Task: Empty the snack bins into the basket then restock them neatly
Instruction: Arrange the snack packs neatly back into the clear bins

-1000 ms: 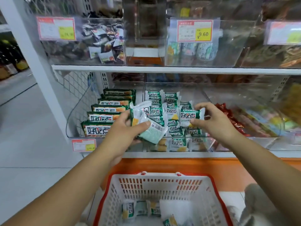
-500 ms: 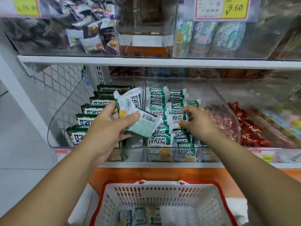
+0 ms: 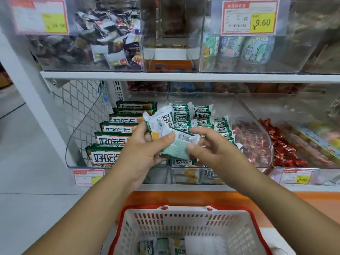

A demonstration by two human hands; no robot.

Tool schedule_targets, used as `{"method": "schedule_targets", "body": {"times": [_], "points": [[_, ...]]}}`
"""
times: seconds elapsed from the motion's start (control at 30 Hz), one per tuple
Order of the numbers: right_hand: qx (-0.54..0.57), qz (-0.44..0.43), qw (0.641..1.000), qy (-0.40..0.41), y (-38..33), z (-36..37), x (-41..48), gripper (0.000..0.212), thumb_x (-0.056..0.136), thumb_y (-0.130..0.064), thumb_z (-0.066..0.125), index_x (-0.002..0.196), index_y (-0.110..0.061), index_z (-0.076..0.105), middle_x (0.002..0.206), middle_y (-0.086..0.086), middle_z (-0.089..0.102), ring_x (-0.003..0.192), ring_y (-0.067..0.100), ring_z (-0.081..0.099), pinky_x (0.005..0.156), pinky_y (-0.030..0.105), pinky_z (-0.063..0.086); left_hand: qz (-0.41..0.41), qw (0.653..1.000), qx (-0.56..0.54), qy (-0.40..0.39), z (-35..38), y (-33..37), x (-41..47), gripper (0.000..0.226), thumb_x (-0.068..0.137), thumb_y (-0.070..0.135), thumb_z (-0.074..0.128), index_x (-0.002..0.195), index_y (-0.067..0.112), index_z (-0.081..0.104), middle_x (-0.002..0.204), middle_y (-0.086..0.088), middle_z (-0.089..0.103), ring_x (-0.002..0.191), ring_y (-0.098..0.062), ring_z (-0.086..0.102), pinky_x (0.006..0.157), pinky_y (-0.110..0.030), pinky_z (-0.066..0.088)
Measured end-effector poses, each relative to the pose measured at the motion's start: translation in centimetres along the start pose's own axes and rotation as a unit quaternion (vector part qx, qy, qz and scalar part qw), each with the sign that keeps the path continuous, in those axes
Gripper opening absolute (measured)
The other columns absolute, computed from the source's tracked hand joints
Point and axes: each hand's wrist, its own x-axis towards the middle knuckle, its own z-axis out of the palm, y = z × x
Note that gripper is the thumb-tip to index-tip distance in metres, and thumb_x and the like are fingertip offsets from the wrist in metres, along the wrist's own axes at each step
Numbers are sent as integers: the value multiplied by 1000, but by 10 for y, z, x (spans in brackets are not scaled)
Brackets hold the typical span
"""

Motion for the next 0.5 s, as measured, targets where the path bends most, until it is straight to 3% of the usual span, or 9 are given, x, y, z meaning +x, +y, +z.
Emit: {"method": "schedule_targets", "body": {"times": [0.07,0.17,0.3,0.43,0.5], "points": [[10,-1,1000,20,4,4,0,36,72,-59,70,104,-51,57,69,14,54,64,41,53,68,67,50,-13,1000,-13,-7,6,-4,-3,38,80,16,72,114,22,56,102,-2,76,92,-21,73,84,-43,57],[4,-2,998,55,6,-1,0,22,83,-30,72,97,-41,59,49,-12,38,53,20,38,50,46,42,-34,999,-40,-12,11,-5,-8,46,79,17,72,120,17,54,112,-8,73,98,-26,72,85,-47,58],[-57,-28,996,71,2,-5,-6,25,82,-26,74,93,-43,59,62,-8,43,52,12,39,47,28,37,-39,996,-71,-21,12,-3,-9,56,73,27,74,124,16,54,118,-8,70,101,-25,71,82,-50,59],[-49,-35,997,49,3,-3,-8,27,80,-25,75,92,-43,59,88,12,61,58,27,52,53,43,48,-30,998,-60,-2,13,-5,-8,61,69,18,78,123,15,51,115,-12,69,102,-28,71,82,-49,59],[-11,-20,999,34,1,-6,-8,23,79,-32,74,95,-42,61,84,1,58,64,16,54,57,32,47,-19,999,-41,2,12,-8,-6,48,76,9,76,116,19,52,101,-7,71,94,-25,71,79,-42,59]]}}
